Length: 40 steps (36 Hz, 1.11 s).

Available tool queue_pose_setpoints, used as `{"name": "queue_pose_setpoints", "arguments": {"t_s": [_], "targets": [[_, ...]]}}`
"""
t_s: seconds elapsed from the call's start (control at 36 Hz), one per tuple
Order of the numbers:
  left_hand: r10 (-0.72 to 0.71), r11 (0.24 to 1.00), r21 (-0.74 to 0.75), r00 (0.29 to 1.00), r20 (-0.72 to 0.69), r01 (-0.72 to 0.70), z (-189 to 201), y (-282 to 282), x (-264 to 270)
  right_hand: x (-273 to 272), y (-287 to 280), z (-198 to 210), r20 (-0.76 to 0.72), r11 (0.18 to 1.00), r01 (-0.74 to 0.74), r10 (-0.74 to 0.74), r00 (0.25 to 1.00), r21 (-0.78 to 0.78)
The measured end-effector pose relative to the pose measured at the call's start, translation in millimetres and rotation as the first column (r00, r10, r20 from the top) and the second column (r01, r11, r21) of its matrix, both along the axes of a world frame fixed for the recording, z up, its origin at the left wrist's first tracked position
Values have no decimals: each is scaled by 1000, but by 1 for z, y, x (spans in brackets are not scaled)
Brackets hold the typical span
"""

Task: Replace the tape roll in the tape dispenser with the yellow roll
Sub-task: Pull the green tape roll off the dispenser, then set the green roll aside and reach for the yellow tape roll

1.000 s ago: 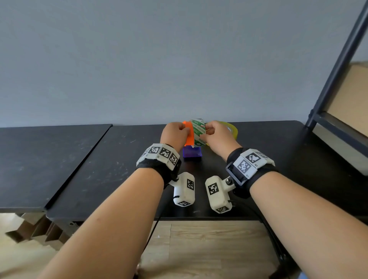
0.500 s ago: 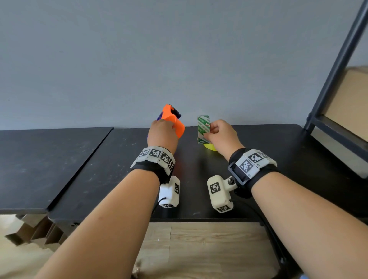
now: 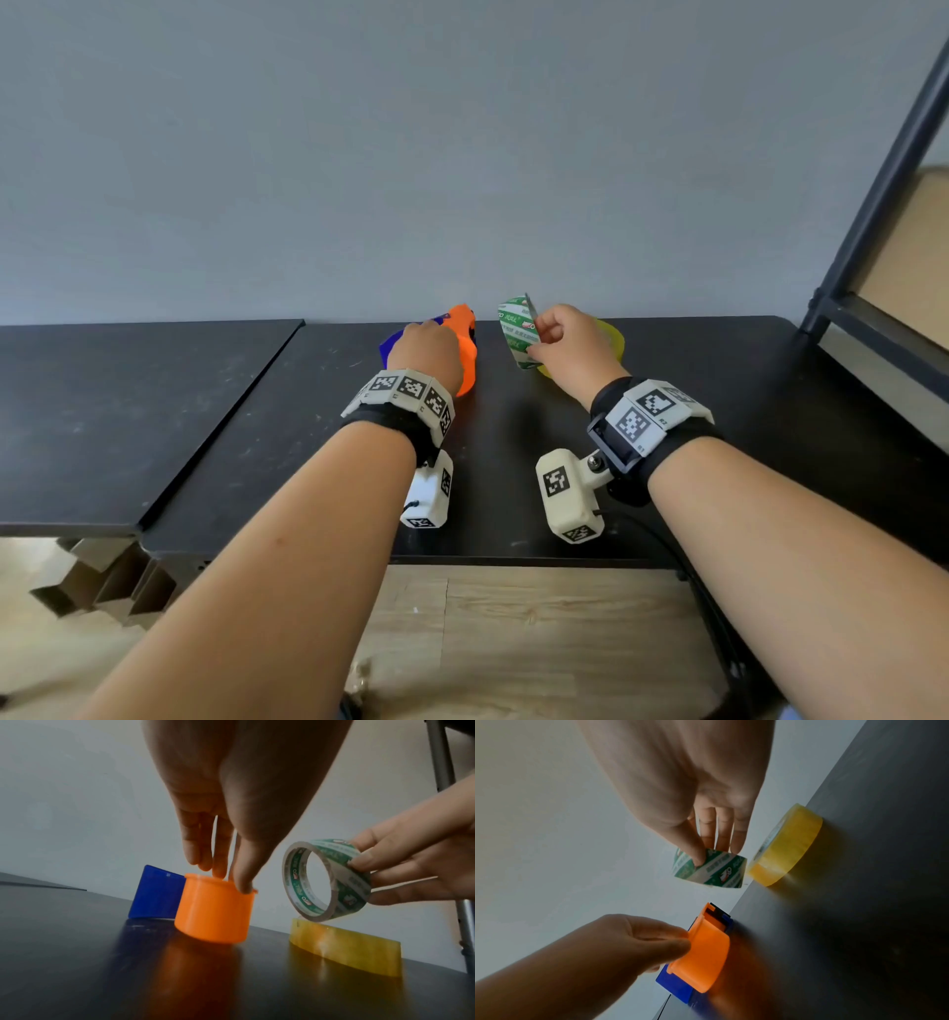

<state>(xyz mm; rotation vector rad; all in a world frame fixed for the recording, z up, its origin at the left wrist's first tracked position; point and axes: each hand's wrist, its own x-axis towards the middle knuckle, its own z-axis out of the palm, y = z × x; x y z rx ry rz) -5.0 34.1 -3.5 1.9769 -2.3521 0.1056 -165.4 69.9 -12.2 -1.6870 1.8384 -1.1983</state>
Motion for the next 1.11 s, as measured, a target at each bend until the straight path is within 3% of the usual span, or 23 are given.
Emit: {"name": "queue_pose_setpoints", "arguments": {"t_s": [0.11, 0.31, 0.53, 0.75, 0.94, 1.11], "targets": [[-37, 997, -72, 994, -99, 30, 6, 3, -8, -5, 2, 7, -7, 1000, 21, -21, 1000, -17], [-103, 986, -151, 956, -275, 63, 15, 6, -39, -35, 17, 16, -61, 978, 186, -192, 979, -91], [-205, 976, -136, 935, -289, 172, 12, 15, -95, -99, 36, 2, -335, 901, 431, -420, 843, -45], [-228, 973, -100, 940, -254, 209, 4, 15, -128, -137, 38, -12, -559, 849, 509, -355, 750, 143], [-224, 974, -72, 948, -228, 213, -1, 14, -133, -141, 38, -23, -547, 834, 508, -328, 771, 216], [-218, 975, -88, 948, -231, 203, 1, 7, -121, -131, 36, -14, -450, 872, 472, -373, 811, 128]]}}
